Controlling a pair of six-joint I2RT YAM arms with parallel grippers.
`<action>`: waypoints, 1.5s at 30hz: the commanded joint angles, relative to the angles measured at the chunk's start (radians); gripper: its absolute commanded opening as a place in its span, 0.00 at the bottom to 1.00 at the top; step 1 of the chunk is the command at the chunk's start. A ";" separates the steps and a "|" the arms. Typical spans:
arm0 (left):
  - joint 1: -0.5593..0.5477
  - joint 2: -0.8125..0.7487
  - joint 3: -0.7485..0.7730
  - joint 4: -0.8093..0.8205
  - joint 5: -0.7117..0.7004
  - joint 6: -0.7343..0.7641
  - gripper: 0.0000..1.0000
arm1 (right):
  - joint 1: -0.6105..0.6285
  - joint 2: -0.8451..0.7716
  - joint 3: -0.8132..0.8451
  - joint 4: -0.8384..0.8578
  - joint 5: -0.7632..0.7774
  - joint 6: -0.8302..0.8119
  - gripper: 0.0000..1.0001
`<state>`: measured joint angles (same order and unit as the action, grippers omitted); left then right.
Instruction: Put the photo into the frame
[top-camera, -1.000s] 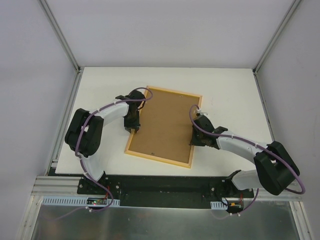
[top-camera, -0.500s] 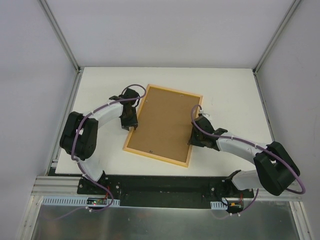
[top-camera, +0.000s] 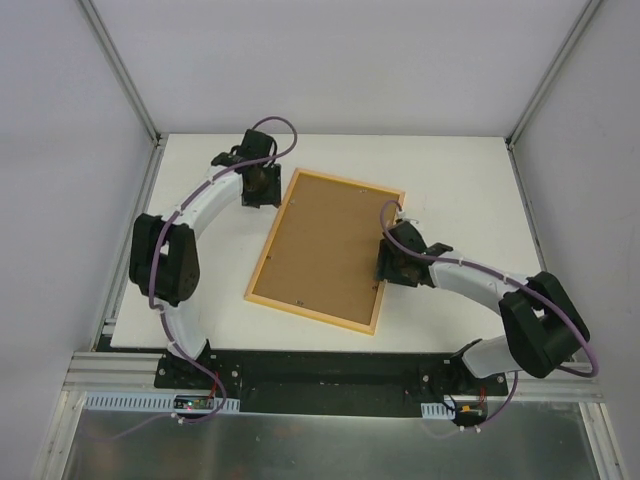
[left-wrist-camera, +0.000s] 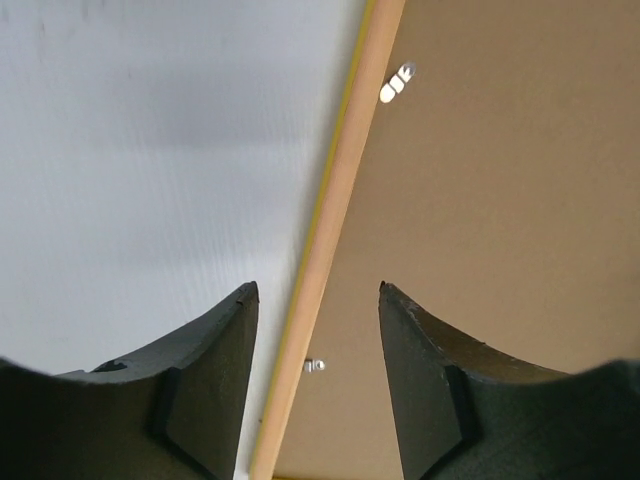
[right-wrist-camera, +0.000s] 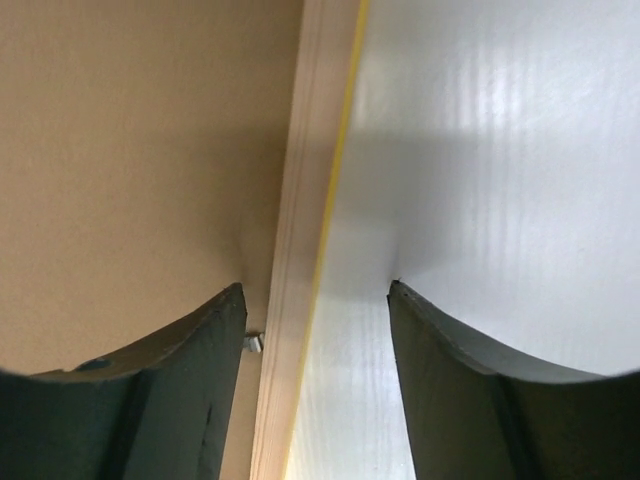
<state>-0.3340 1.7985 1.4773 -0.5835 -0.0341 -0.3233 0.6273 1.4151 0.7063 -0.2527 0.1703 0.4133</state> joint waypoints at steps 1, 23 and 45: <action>0.000 0.108 0.152 -0.065 -0.041 0.154 0.50 | -0.090 0.021 0.097 -0.043 0.009 -0.082 0.63; 0.018 0.191 0.152 -0.062 -0.027 0.113 0.49 | -0.256 0.449 0.519 -0.074 0.070 -0.149 0.65; 0.029 0.231 0.161 -0.061 -0.023 0.095 0.47 | -0.276 0.548 0.610 -0.077 0.043 -0.165 0.43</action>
<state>-0.3248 2.0144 1.6222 -0.6281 -0.0612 -0.2184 0.3614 1.9423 1.3094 -0.2890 0.2153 0.2741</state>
